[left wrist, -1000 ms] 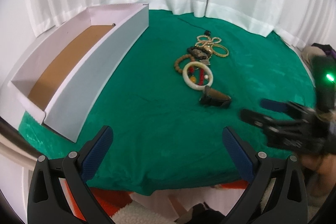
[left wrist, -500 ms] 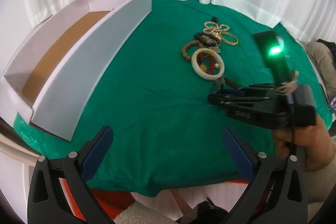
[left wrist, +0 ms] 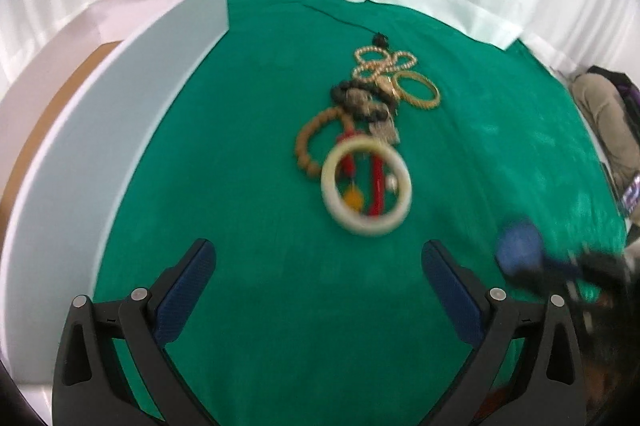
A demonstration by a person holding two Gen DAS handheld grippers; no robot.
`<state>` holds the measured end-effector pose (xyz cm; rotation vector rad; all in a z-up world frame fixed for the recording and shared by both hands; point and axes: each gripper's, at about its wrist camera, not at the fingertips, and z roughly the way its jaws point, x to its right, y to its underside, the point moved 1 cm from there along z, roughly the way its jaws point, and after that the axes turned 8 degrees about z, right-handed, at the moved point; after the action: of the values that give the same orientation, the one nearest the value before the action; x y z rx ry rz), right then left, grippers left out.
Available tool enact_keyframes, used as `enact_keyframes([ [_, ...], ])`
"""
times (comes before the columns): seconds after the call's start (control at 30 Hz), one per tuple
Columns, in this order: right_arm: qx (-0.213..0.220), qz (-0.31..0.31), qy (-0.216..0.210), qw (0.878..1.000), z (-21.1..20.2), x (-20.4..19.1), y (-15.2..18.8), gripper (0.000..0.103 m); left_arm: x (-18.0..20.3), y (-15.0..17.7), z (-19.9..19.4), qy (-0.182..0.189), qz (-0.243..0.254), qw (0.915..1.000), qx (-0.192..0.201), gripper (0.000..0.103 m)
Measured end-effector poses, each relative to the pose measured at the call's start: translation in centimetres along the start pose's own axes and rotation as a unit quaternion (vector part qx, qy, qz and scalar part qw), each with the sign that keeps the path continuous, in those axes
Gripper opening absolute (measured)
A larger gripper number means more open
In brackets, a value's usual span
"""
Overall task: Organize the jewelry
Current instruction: 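Grasp the white jade bangle with the left tool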
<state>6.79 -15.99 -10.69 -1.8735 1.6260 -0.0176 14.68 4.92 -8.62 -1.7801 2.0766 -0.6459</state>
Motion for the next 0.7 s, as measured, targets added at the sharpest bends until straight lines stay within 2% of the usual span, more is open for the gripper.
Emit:
enact_keyframes([
  [0.07,0.004,0.012,0.0,1.0,-0.2,0.8,0.0,0.019,-0.1,-1.1,1.9,-0.011,0.004,0.9999,-0.012,0.075],
  [0.13,0.006,0.019,-0.002,1.0,-0.2,1.0,0.4,0.019,-0.4,-1.9,4.1,0.0,-0.005,0.9993,-0.037,0.064],
  [0.23,0.009,0.02,-0.002,1.0,-0.3,1.2,0.7,0.019,-0.9,-2.2,5.9,0.017,-0.032,0.998,-0.053,0.052],
  [0.3,0.012,0.019,-0.001,1.0,-0.6,1.1,0.9,0.019,-0.7,-2.3,6.2,0.02,-0.032,0.9985,-0.04,0.049],
  [0.33,0.014,0.019,-0.001,1.0,-0.6,1.1,0.9,0.019,-0.4,-2.4,6.4,0.017,-0.03,0.9986,-0.039,0.038],
  [0.37,0.016,0.018,-0.001,1.0,-0.7,1.0,1.0,0.019,-0.2,-2.4,6.7,0.015,-0.028,0.9987,-0.041,0.019],
  [0.4,0.017,0.018,0.0,1.0,-0.7,1.0,1.1,0.019,-0.1,-2.5,6.9,0.019,-0.024,0.9985,-0.046,0.011],
  [0.53,0.023,0.02,0.005,1.0,-0.9,1.0,1.1,0.019,0.1,-2.3,6.7,0.025,-0.029,0.9983,-0.045,0.008],
  [0.7,0.035,0.025,0.008,0.999,-2.1,0.9,1.0,0.019,-1.7,-1.5,2.9,0.061,-0.072,0.9952,-0.025,0.009],
])
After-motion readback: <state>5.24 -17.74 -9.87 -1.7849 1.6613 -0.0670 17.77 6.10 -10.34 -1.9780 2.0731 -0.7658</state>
